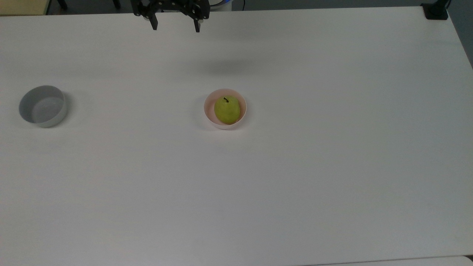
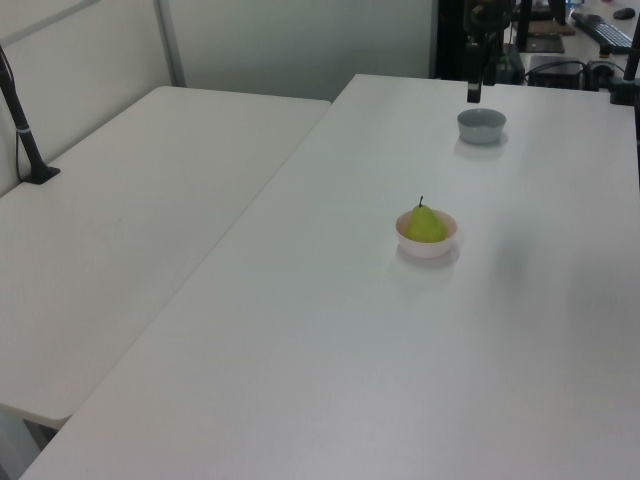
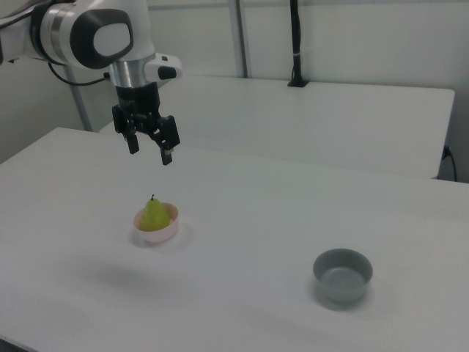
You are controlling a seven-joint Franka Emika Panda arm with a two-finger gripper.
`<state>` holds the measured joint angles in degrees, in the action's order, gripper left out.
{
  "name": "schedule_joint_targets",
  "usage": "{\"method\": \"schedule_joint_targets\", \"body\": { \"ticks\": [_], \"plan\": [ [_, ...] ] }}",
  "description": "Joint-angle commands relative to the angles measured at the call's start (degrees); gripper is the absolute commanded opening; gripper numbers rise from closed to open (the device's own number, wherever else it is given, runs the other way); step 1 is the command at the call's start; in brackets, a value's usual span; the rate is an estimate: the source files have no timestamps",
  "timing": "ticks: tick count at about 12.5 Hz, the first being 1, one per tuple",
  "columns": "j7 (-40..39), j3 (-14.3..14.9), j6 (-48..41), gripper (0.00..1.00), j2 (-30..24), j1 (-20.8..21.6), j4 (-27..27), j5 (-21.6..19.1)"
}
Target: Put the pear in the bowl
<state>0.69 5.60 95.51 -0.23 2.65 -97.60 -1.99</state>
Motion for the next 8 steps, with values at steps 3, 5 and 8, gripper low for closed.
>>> {"method": "schedule_joint_targets", "body": {
  "ticks": [3,5,8],
  "plan": [
    [-4.00,3.09,-2.35,1.00,-2.76,-0.71,0.92,-0.12],
    [-11.29,3.88,-2.26,1.00,-2.76,-1.41,2.14,-0.11],
    [-19.04,5.91,0.10,1.00,-2.67,-1.42,2.68,-0.20]
  ]
}}
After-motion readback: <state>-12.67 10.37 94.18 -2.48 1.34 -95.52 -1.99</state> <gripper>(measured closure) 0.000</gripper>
